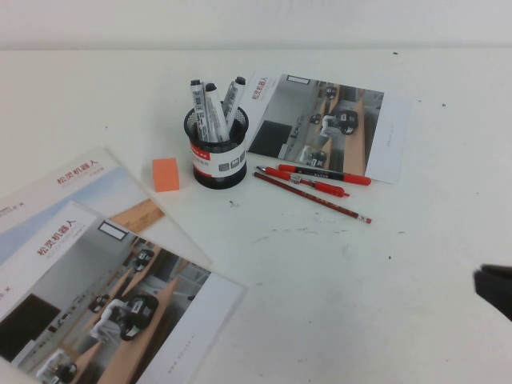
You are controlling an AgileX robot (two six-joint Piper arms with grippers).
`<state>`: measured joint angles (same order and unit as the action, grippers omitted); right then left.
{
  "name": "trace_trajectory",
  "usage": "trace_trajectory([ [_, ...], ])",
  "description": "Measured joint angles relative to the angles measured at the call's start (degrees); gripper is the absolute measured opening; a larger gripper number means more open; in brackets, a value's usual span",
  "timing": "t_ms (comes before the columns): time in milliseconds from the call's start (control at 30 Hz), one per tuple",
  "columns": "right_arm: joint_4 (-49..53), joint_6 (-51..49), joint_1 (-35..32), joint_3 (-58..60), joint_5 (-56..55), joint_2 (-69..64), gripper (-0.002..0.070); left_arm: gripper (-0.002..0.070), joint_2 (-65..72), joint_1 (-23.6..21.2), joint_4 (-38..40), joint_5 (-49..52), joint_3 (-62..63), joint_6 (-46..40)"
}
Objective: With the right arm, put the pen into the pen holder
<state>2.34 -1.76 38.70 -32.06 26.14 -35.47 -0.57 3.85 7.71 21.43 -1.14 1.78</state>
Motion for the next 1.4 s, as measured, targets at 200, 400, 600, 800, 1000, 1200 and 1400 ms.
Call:
trace_trajectory([
  [200, 3.3, -6.1, 0.0, 6.5, -0.1, 10.1, -0.0019, -0.0001, 0.0, 0.0, 0.0, 0.0, 0.0, 0.0],
  [400, 9.2, -17.8, -2.6, 13.1, -0.3, 15.7, -0.0019, -0.0001, 0.0, 0.0, 0.0, 0.0, 0.0, 0.0],
  [600, 10.8, -20.1, -17.4, 20.1, -5.8, 23.4, -0.0019, -0.0001, 0.0, 0.0, 0.0, 0.0, 0.0, 0.0],
  [800, 9.0, -20.6, -31.1, 26.2, -12.0, 30.3, -0.0019, -0.0001, 0.0, 0.0, 0.0, 0.0, 0.1, 0.0],
  [1000, 8.7, -20.6, -36.9, 29.9, -14.7, 31.1, -0.0019, -0.0001, 0.0, 0.0, 0.0, 0.0, 0.1, 0.0],
  [1200, 5.0, -18.2, -37.1, 33.3, -15.9, 34.3, -0.0019, -0.0001, 0.0, 0.0, 0.0, 0.0, 0.1, 0.0],
  [1400, -1.2, -7.0, -37.1, 33.4, -11.0, 35.9, -0.0019, -0.0001, 0.0, 0.0, 0.0, 0.0, 0.1, 0.0],
])
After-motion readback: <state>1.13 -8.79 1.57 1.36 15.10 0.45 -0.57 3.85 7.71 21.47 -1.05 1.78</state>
